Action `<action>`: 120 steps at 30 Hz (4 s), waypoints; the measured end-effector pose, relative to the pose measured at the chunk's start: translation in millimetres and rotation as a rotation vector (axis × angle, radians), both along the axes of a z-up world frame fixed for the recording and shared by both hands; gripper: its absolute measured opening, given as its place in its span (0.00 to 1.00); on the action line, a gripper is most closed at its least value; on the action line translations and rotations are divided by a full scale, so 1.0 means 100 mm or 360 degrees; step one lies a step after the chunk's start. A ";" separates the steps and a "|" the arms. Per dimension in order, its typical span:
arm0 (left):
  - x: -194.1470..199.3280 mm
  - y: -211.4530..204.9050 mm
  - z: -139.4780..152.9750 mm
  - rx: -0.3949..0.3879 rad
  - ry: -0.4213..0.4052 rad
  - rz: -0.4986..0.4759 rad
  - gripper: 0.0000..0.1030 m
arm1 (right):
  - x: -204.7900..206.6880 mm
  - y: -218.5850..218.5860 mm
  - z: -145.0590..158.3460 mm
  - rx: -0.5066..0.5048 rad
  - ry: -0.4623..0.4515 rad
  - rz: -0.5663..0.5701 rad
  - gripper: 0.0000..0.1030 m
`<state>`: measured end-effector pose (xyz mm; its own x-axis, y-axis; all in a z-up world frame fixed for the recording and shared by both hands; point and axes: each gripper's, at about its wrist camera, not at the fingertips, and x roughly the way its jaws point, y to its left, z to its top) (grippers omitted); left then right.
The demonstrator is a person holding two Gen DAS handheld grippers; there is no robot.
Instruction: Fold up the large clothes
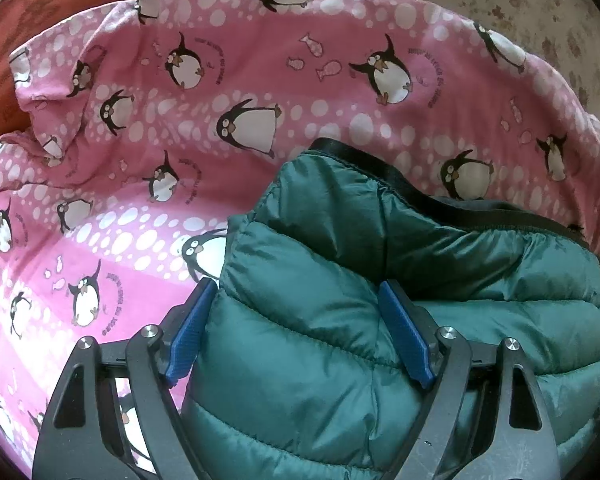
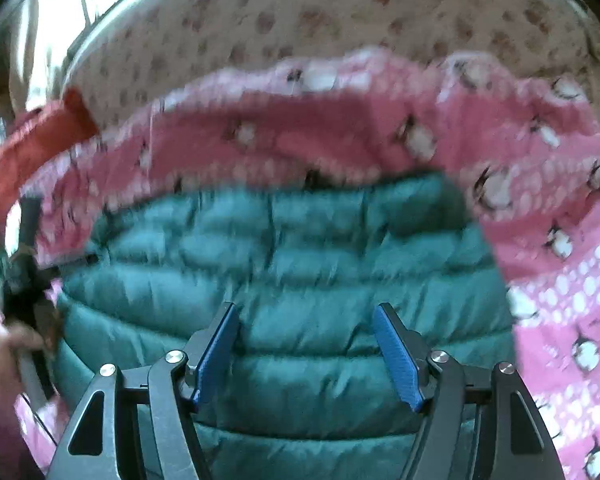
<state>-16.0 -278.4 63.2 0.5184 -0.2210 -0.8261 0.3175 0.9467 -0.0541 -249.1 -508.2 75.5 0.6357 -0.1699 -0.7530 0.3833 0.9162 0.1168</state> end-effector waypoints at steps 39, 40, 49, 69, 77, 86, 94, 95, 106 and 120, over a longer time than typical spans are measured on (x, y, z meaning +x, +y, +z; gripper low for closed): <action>-0.96 0.63 0.13 -0.0097 -0.0010 -0.0100 0.81 | -0.91 -0.24 0.02 -0.0009 -0.0003 -0.0224 0.69; -0.97 0.64 0.13 -0.0103 -0.0006 -0.0094 0.81 | -0.96 -0.24 0.04 -0.0013 -0.0030 -0.0231 0.69; -1.01 0.63 0.11 -0.0097 0.0010 -0.0090 0.81 | -0.87 -0.35 -0.21 0.0037 0.0109 -0.0289 0.81; -0.56 0.99 -0.09 -0.0693 0.0540 -0.0162 0.83 | -1.04 -0.98 -0.21 0.0571 -0.0093 -0.0397 0.86; -0.40 0.88 -0.29 -0.0787 0.0640 -0.0169 0.99 | -0.62 -0.94 -0.44 0.0682 -0.0075 -0.0126 1.00; -0.45 0.72 -0.30 -0.0716 0.0590 -0.0204 0.89 | -0.56 -0.97 -0.46 0.0779 -0.0139 -0.0158 0.91; -0.73 0.90 0.05 -0.0717 0.0477 -0.0342 0.52 | -0.83 -0.68 0.05 0.0663 -0.0269 -0.0059 0.46; -0.78 0.94 0.11 -0.0718 0.0472 -0.0365 0.52 | -0.87 -0.63 0.10 0.0658 -0.0274 -0.0043 0.45; -1.51 1.67 0.25 -0.0690 0.0537 -0.0494 0.52 | -1.91 -0.22 0.23 0.0880 -0.0352 0.0060 0.45; -2.03 1.73 0.38 -0.0310 0.0113 -0.0236 0.77 | -2.22 -0.16 0.16 0.0532 -0.0123 -0.0364 0.79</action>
